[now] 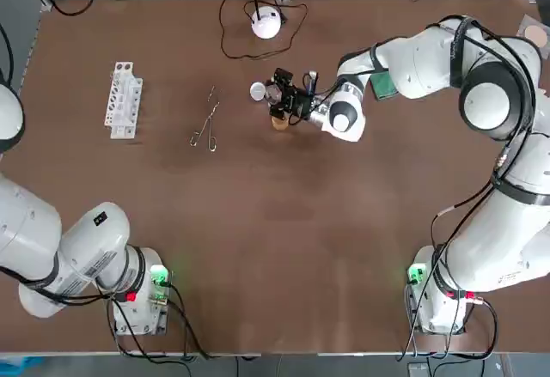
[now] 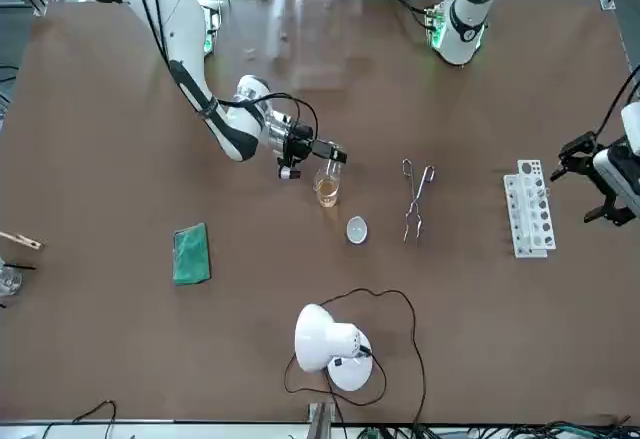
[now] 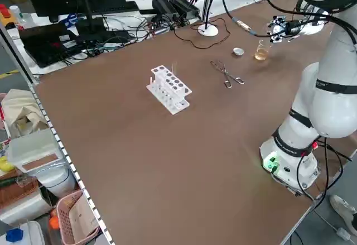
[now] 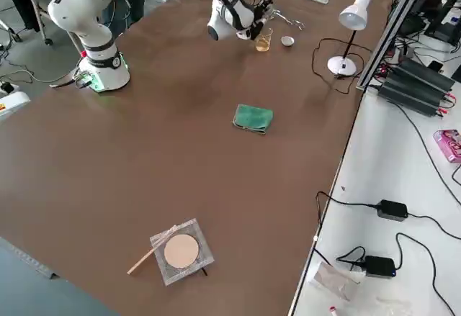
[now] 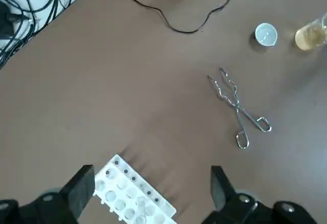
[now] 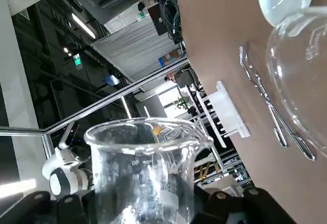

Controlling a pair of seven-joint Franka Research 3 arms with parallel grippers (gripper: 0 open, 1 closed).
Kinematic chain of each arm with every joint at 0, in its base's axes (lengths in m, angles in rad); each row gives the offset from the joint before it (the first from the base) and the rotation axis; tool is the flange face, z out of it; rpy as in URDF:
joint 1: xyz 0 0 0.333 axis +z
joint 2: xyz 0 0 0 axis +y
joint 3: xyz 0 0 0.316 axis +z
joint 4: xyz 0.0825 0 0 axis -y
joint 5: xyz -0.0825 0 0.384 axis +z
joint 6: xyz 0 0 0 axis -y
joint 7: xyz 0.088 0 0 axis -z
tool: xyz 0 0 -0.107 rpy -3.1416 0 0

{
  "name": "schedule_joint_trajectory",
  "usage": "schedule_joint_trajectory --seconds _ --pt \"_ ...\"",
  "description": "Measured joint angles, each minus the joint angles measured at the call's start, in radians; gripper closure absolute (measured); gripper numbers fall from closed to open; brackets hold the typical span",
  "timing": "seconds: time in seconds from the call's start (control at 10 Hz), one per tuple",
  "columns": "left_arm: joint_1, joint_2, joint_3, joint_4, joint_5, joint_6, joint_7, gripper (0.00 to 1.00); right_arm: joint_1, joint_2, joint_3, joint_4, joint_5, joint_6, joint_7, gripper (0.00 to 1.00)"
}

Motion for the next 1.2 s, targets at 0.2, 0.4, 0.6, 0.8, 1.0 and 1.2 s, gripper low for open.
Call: schedule_joint_trajectory --seconds 0.2,0.4,0.6,0.8,1.0,1.2 --pt "-0.014 -0.008 0.0 0.0 0.046 0.022 -0.197 0.0 0.0 0.0 0.0 0.0 0.0 0.004 0.0 0.61" --pt "-0.015 -0.009 0.0 0.001 0.06 0.039 -0.302 0.0 0.0 0.0 0.0 0.0 0.0 0.005 0.0 0.61" --pt "-0.011 -0.01 0.004 0.015 0.089 0.014 -0.418 0.0 0.0 0.0 0.0 0.002 0.0 0.021 -0.038 0.61" --pt "-0.011 -0.012 0.005 0.051 0.111 -0.034 -0.47 0.0 -0.011 -0.004 0.0 0.006 0.0 0.062 -0.143 0.61" --pt "-0.006 -0.015 0.013 0.076 0.125 -0.042 -0.482 0.0 -0.024 -0.029 0.0 0.007 -0.001 0.069 -0.2 0.61" --pt "0.017 -0.016 0.021 0.105 0.125 -0.066 -0.482 0.0 -0.03 -0.068 0.0 0.007 -0.009 0.074 -0.222 0.61"
